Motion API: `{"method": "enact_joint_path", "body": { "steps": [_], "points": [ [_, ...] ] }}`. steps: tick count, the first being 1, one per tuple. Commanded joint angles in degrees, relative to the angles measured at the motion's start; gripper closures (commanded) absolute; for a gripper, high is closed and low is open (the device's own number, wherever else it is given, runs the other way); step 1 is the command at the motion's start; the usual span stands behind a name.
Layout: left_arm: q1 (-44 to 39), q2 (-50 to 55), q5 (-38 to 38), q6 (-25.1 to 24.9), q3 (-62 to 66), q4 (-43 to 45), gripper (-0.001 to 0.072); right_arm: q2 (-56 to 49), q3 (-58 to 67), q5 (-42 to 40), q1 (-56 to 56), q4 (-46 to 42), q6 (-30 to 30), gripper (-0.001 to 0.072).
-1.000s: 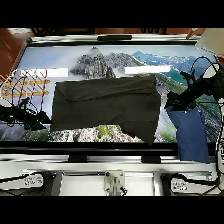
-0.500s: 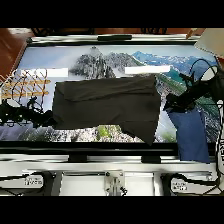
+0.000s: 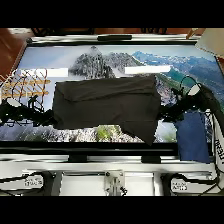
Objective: Fold the shirts.
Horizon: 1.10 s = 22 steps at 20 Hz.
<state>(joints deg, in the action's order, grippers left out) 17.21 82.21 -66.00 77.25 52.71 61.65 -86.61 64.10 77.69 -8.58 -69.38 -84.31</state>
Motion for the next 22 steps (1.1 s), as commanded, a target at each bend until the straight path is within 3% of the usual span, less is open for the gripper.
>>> {"method": "enact_joint_path", "body": {
  "steps": [1, 12, 13, 14, 15, 16, 19, 22],
  "points": [
    [0.02, -1.92, -0.22, -0.33, 0.07, -0.42, 0.0669, -2.45, -1.07, -2.91, 0.22, 1.29, 0.02, 0.0261],
    [0.02, -4.20, -0.22, -1.27, 0.09, -4.68, 0.0669, -5.31, -1.14, -7.48, 0.24, 8.70, -0.17, 0.0289],
    [0.02, -4.26, -0.24, -1.64, 0.26, -4.83, 0.0669, -5.31, -1.14, -7.32, 0.24, 9.84, -0.15, 0.0357],
    [0.02, -4.42, -0.22, -1.62, 0.70, -4.83, 0.0669, -5.31, -1.14, -6.75, 0.24, 11.69, -0.15, 0.0495],
    [0.02, -4.55, -0.26, -1.62, 1.53, -4.83, 0.0669, -5.31, -1.14, -6.10, 0.24, 13.60, 0.26, 0.0545],
    [0.02, -4.68, -0.70, -1.62, 2.71, -4.85, 0.0669, -5.29, -1.11, -5.31, 0.24, 15.39, 0.72, 0.0649],
    [0.02, -7.43, -3.13, -1.64, 9.20, -5.20, 0.0670, -2.03, 1.20, -3.39, 0.20, 18.75, 4.87, 0.0650],
    [0.02, -14.60, -3.72, -1.64, 24.06, -7.21, 0.0671, 7.91, 12.04, -3.32, 0.17, 21.14, 13.64, 0.0650]
  ]
}}
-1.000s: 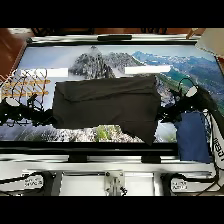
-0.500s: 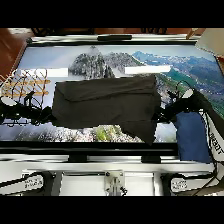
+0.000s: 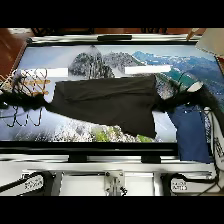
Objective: Fold the shirts.
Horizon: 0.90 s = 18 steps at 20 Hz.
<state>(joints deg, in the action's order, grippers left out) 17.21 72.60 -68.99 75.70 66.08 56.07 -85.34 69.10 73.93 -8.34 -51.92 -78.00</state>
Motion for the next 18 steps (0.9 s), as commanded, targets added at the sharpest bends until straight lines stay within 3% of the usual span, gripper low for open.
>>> {"method": "enact_joint_path", "body": {
  "steps": [1, 4, 6, 8, 11, 14, 18],
  "points": [
    [0.02, -8.00, 0.52, -0.07, 18.36, -1.73, 0.0671, 10.71, 12.57, -0.11, -0.04, 3.43, 9.31, 0.0649],
    [0.02, -16.24, 7.21, 0.37, 40.61, -0.96, 0.0671, 24.24, 29.79, -9.09, -0.04, -0.90, 10.82, 0.0649],
    [0.02, -21.84, 8.39, 7.69, 50.73, 6.21, 0.0671, 33.16, 35.56, -16.85, -0.04, -6.67, 10.73, 0.0649],
    [0.02, -28.26, 8.35, 14.12, 52.30, 14.82, 0.0671, 41.20, 37.13, -20.31, -0.04, -13.25, 8.22, 0.0650],
    [0.02, -36.09, 4.13, 19.71, 50.05, 21.79, 0.0671, 49.44, 37.13, -15.54, -0.07, -24.15, 1.95, 0.0649],
    [0.02, -38.77, -2.10, 19.76, 49.29, 22.49, 0.0669, 51.98, 37.13, -9.97, -0.04, -30.58, 1.49, 0.0649],
    [0.02, -37.70, -6.95, 17.57, 47.67, 22.88, 0.0669, 49.64, 37.13, -4.63, -0.07, -31.08, 1.51, 0.0649]
  ]
}}
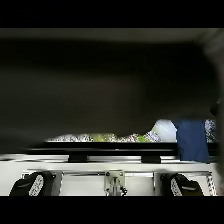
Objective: Fold the shirts.
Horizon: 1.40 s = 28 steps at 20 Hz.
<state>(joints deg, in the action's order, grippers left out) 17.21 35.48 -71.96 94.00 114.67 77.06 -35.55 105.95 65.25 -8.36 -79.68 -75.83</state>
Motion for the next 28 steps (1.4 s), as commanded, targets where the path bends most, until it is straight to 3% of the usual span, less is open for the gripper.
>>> {"method": "enact_joint_path", "body": {
  "steps": [1, 3, 6, 7, 10, 12, 16, 19, 22, 24, 28],
  "points": [
    [0.02, -0.11, -4.74, -1.57, -2.47, 2.12, 0.0669, -1.75, 0.28, 5.33, -0.04, -3.32, -0.66, 0.0649],
    [0.02, 1.55, -6.86, -3.45, -6.60, 2.08, 0.0669, -6.23, 0.26, 10.08, -0.02, -3.21, -0.66, 0.0649],
    [0.00, 5.42, -11.58, -7.50, -16.63, 2.03, 0.0669, -16.02, -2.62, 23.65, -0.02, -2.38, -0.79, 0.0649],
    [0.00, 6.82, -11.74, -8.83, -20.94, 1.84, 0.0669, -18.58, -6.05, 23.61, -0.02, -0.11, -1.33, 0.0649],
    [-0.26, 13.62, -7.26, -10.67, -33.75, 0.24, 0.0669, -26.60, -18.47, 9.35, 0.02, 6.60, -1.27, 0.0649],
    [-1.84, 20.48, 0.02, -10.67, -38.97, -1.66, 0.0669, -34.64, -22.23, 1.88, 0.02, 7.74, -1.88, 0.0649],
    [-6.84, 38.05, 14.97, -9.77, -39.06, -6.64, 0.0669, -50.84, -22.21, -12.22, 1.09, 17.27, -1.79, 0.0649],
    [-8.85, 48.37, 29.90, -8.22, -38.03, -7.32, 0.0669, -57.81, -22.21, -26.16, 4.37, 14.58, 1.14, 0.0649],
    [-9.33, 55.89, 38.69, -8.24, -36.72, -9.92, 0.0669, -61.86, -22.21, -35.82, 5.70, 13.44, -0.90, 0.0649],
    [-9.27, 59.69, 39.89, -8.22, -36.39, -11.19, 0.0668, -63.17, -22.23, -31.54, 5.73, 13.11, -1.07, 0.0649],
    [-8.50, 61.51, 31.87, -10.62, -36.04, -11.10, 0.0669, -61.86, -22.23, -14.75, 5.73, 8.81, -1.05, 0.0649]
  ]
}}
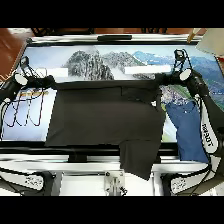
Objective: Fold the shirts.
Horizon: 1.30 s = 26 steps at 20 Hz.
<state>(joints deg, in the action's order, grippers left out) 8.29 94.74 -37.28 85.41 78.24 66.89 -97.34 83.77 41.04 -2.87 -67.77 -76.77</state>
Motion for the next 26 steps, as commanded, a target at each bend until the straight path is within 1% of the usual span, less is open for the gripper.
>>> {"method": "enact_joint_path", "body": {
  "steps": [1, 3, 4, 5, 6, 8, 12, 13, 14, 15, 16, 17, 18, 19, 20, 22, 24, 26],
  "points": [
    [1.25, 1.84, -7.50, -4.13, 0.90, -0.94, 0.0669, 0.94, -0.04, 14.97, 0.17, -4.17, -0.11, 0.0649],
    [3.67, 1.49, -19.32, -7.85, 1.92, -0.92, 0.0669, 2.45, -0.04, 26.27, 0.07, -6.51, -0.44, 0.0649],
    [4.90, 1.55, -24.39, -8.31, 1.81, -0.92, 0.0669, 2.56, -0.11, 31.08, 0.09, -7.52, -1.42, 0.0649],
    [5.88, 1.70, -28.17, -8.28, 1.22, -0.94, 0.0669, 2.51, -0.90, 33.44, 0.24, -7.78, -2.08, 0.0649],
    [6.45, 1.75, -30.47, -8.28, 0.39, -0.94, 0.0669, 2.51, -2.14, 33.77, 0.35, -7.72, -2.49, 0.0649],
    [6.36, 1.86, -30.80, -8.28, -1.16, -0.96, 0.0669, 2.51, -5.09, 31.93, 0.37, -7.10, -5.35, 0.0649],
    [5.64, 2.93, -30.29, -8.24, -1.64, -0.94, 0.0669, 2.51, -8.20, 28.06, 0.37, -6.47, -7.45, 0.0648],
    [5.60, 3.08, -30.40, -8.22, -1.64, -0.96, 0.0667, 2.54, -8.17, 27.50, 0.35, -5.73, -8.09, 0.0622],
    [5.62, 3.04, -30.99, -8.20, -1.57, -0.96, 0.0618, 2.60, -8.11, 27.56, 0.35, -4.26, -8.11, 0.0501],
    [5.75, 2.93, -32.65, -7.54, -1.11, -0.92, 0.0403, 2.89, -7.89, 28.68, 0.35, -2.89, -8.04, 0.0336],
    [6.12, 2.86, -35.41, -6.67, -0.09, -0.94, 0.0216, 3.72, -7.37, 30.95, 0.35, -2.71, -7.80, 0.0309],
    [6.71, 2.62, -38.91, -6.73, 1.07, -0.94, 0.0194, 5.22, -6.93, 33.44, 0.33, -3.61, -7.56, 0.0308],
    [7.56, 1.92, -42.82, -6.71, 2.03, -0.94, 0.0193, 7.30, -6.93, 35.67, 0.17, -5.33, -7.56, 0.0303],
    [8.48, 0.59, -45.88, -6.73, 2.21, -0.92, 0.0194, 9.79, -6.93, 38.82, -0.09, -8.15, -7.63, 0.0267],
    [9.60, -1.22, -48.83, -6.75, 2.01, -0.79, 0.0195, 12.26, -6.95, 42.32, -0.74, -10.73, -7.48, 0.0260],
    [11.82, -6.16, -52.15, -6.91, -0.70, 0.26, 0.0195, 16.55, -7.67, 48.57, -3.50, -12.33, -6.47, 0.0260],
    [13.90, -13.22, -52.50, -7.67, -9.53, 4.48, 0.0194, 20.96, -10.36, 51.21, -7.17, -12.31, -4.79, 0.0260],
    [17.31, -20.02, -49.16, -9.75, -22.12, 6.25, 0.0194, 24.98, -14.01, 50.53, -10.34, -12.28, -3.13, 0.0260]
  ]
}}
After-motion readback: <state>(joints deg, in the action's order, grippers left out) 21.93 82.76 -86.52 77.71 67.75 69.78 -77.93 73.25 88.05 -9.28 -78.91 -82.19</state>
